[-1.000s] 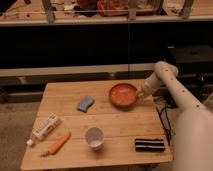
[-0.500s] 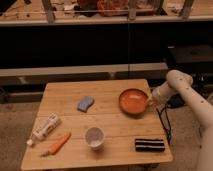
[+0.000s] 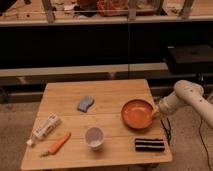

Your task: Drag the ceramic bowl in a circle

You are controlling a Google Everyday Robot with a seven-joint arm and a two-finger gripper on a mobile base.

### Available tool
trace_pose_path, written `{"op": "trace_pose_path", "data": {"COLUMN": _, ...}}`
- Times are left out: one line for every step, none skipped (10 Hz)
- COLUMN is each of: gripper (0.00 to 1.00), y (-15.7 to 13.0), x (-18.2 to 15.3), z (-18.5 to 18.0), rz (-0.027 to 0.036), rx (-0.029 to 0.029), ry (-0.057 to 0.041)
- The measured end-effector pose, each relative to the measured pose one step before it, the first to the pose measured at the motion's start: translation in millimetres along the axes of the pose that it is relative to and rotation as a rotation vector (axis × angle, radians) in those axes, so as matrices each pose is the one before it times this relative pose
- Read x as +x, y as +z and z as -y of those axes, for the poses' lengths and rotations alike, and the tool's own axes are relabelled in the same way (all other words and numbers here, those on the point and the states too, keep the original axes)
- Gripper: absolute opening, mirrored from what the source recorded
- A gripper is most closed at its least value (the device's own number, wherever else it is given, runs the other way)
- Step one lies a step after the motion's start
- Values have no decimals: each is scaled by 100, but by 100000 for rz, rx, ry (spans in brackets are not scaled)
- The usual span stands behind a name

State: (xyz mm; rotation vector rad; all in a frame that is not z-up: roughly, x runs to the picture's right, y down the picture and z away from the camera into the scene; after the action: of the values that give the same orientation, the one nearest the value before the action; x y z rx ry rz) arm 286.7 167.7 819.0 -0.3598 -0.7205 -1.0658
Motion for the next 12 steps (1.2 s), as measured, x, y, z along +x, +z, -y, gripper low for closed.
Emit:
{"op": "trace_pose_path", "data": {"gripper": 1, "y": 561, "x": -860, "z": 1786, "rz": 787, "rx": 236, "ry": -4933}}
{"op": "trace_pose_path", "data": {"gripper": 1, "y": 429, "x": -654, "z": 1571, "rz": 624, "rx": 481, "ry": -3815}}
{"op": "trace_pose_path", "data": {"gripper": 1, "y": 359, "x": -591, "z": 1655, "rz": 439, "rx": 661, "ry": -3884}}
{"op": "trace_pose_path", "data": {"gripper": 1, "y": 341, "x": -471, "z": 2036, "rz": 327, "rx": 785, "ry": -4482}}
{"op": "trace_pose_path", "data": {"gripper": 1, "y": 320, "x": -294, "z": 2047, "rz": 352, "rx": 889, "ry": -4121}}
{"op": "trace_pose_path", "data": {"gripper": 1, "y": 278, "x": -30, "z": 1818, "rz": 271, "rx": 861, "ry": -3462}}
{"op": "trace_pose_path", "data": {"gripper": 1, "y": 155, "x": 235, "z": 1102, "rz": 196, "rx": 524, "ry": -1947}}
{"op": "trace_pose_path", "data": {"gripper": 1, "y": 288, "x": 869, "z": 1436, "rz": 550, "rx": 1078, "ry": -2229}}
{"op": "trace_pose_path", "data": {"gripper": 1, "y": 220, "x": 1026, "z": 640, "rz": 529, "rx": 873, "ry": -336}}
{"op": "trace_pose_path", "data": {"gripper": 1, "y": 85, "x": 993, "z": 265, "rz": 332, "rx": 679, "ry": 358}}
{"op": "trace_pose_path", "data": {"gripper": 1, "y": 85, "x": 2269, "z": 646, "rz": 569, "rx": 1570, "ry": 1002}}
{"op": "trace_pose_path", "data": {"gripper": 1, "y": 62, "x": 1705, "z": 496, "rz": 185, "rx": 766, "ry": 934}}
